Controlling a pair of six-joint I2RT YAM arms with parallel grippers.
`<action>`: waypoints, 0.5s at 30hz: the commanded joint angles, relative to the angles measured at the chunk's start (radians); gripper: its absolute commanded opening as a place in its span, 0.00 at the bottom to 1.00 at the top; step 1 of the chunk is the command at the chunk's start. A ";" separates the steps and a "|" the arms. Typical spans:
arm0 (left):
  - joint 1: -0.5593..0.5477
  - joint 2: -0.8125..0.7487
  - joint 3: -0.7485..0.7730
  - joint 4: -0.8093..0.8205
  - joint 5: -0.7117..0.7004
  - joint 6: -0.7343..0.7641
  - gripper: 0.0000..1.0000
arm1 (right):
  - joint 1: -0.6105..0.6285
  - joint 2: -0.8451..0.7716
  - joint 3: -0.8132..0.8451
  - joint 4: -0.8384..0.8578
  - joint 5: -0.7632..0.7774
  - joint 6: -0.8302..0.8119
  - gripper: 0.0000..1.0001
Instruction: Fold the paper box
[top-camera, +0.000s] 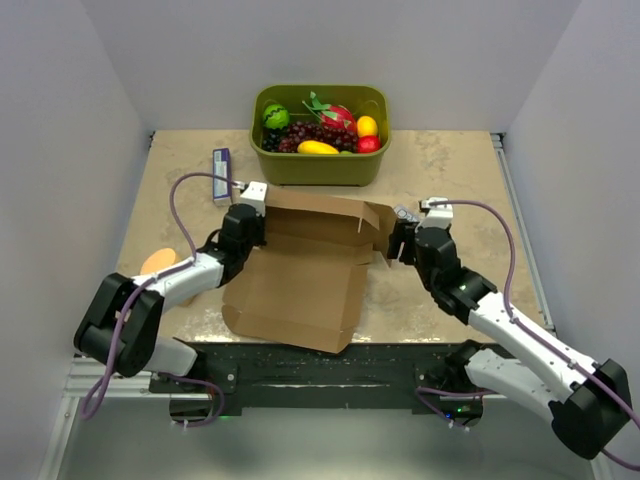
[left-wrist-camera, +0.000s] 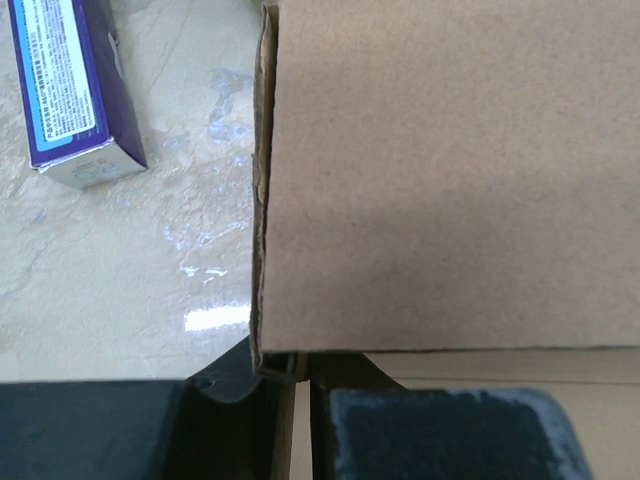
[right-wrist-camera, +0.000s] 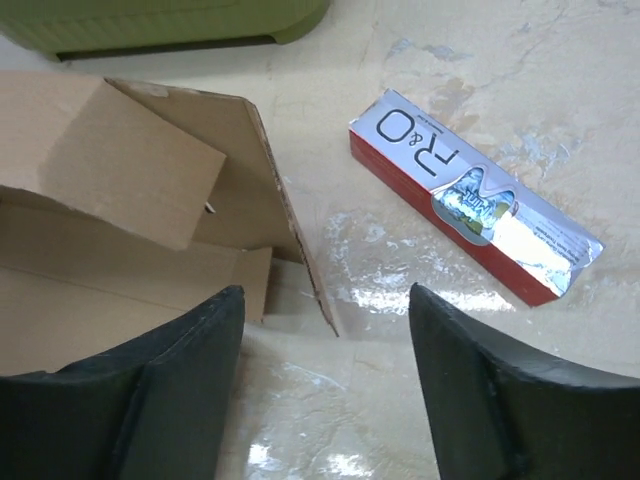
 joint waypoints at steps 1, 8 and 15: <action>-0.012 -0.040 -0.034 -0.028 -0.069 -0.012 0.00 | -0.003 -0.048 0.118 -0.082 -0.004 0.037 0.77; -0.037 -0.092 -0.048 -0.065 -0.057 -0.049 0.22 | -0.002 0.001 0.231 -0.085 -0.238 0.192 0.88; -0.037 -0.228 -0.063 -0.125 0.006 -0.106 0.66 | -0.002 0.107 0.284 0.025 -0.399 0.283 0.88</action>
